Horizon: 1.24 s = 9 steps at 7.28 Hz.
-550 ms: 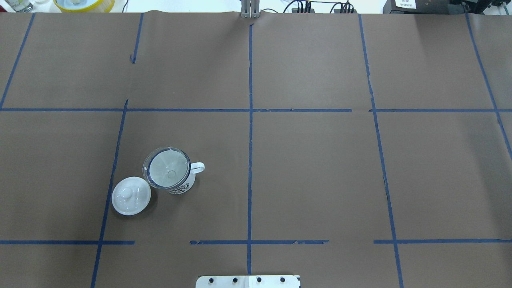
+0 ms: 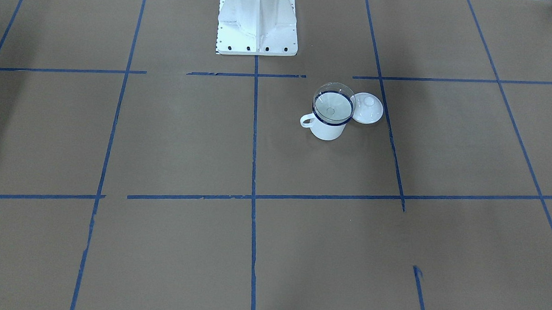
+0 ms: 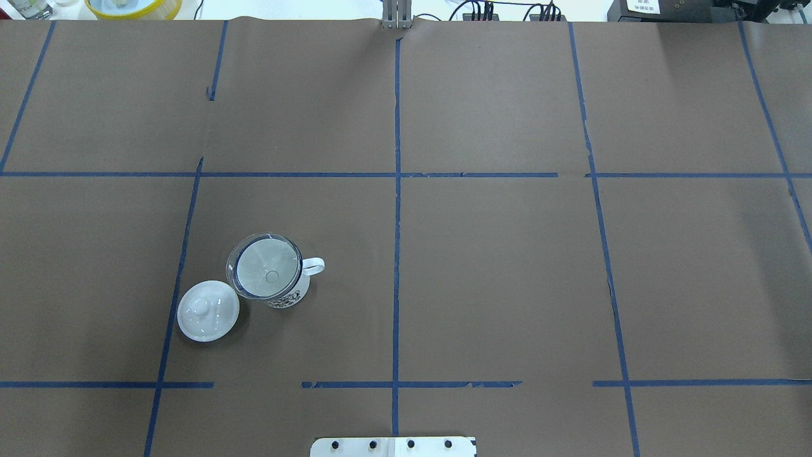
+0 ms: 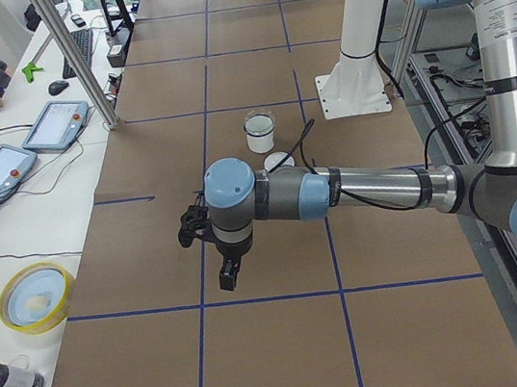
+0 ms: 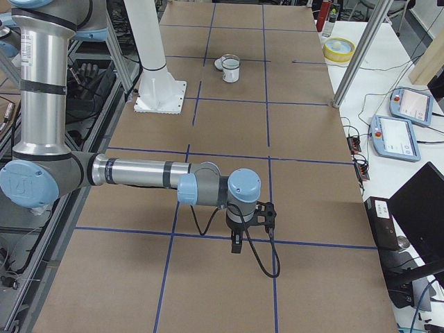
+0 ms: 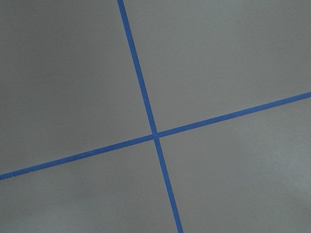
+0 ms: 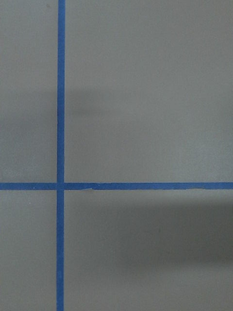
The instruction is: Remove funnel from cup
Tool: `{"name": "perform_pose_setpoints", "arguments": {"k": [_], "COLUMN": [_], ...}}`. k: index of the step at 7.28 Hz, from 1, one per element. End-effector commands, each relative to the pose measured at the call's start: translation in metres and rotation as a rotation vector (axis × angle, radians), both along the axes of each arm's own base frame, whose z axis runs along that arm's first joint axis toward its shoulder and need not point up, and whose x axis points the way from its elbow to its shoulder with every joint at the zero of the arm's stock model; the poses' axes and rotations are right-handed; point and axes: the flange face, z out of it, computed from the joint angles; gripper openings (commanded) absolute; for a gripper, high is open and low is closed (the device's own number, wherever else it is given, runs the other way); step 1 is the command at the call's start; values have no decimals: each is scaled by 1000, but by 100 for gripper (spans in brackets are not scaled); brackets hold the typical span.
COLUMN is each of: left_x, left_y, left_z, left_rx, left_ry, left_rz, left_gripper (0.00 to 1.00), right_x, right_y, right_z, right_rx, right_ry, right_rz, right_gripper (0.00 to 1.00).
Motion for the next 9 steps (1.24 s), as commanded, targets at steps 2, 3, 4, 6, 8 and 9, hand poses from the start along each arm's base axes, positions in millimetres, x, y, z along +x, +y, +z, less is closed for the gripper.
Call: {"name": "perform_pose_setpoints", "arguments": {"k": [2, 3, 4, 6, 8, 9], "left_x": [-3, -2, 6, 161, 310, 366], "left_y": [-64, -59, -60, -77, -82, -62], "left_z": [-87, -78, -95, -155, -253, -298], "left_rx": [218, 215, 242, 20, -140, -221], "left_ry": [17, 49, 102, 244, 271, 328], "left_rz": [-52, -73, -56, -36, -183, -209], "left_gripper": [100, 100, 100, 100, 100, 100], "right_x": [0, 0, 0, 0, 0, 0], "right_y": [0, 0, 0, 0, 0, 0], "right_z": [0, 0, 0, 0, 0, 0], "right_rx": [-1, 1, 1, -1, 1, 1], "right_ry": [0, 0, 0, 0, 0, 0], "right_rz": [0, 0, 0, 0, 0, 0], "right_gripper": [100, 100, 100, 100, 100, 100]}}
